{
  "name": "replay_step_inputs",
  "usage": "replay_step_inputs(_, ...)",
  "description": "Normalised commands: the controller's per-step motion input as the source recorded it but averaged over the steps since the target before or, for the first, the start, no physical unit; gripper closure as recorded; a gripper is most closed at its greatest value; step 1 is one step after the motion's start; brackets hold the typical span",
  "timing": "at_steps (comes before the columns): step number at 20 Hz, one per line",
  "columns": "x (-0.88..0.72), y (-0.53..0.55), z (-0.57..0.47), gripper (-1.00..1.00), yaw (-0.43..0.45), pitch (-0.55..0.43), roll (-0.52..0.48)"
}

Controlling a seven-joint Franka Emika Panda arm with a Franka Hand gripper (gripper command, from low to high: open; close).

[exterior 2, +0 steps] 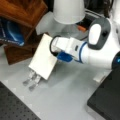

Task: Turn off the lamps. Pick up the book. Place the book on the shelf position.

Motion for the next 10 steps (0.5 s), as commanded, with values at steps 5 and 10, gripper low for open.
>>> replay_step_inputs(5,0.22,0.10,-0.01,-1.00,-0.054,0.112,-0.333)
replay_step_inputs(10,0.29,0.10,-0.03,1.00,-0.066,0.092,-0.276)
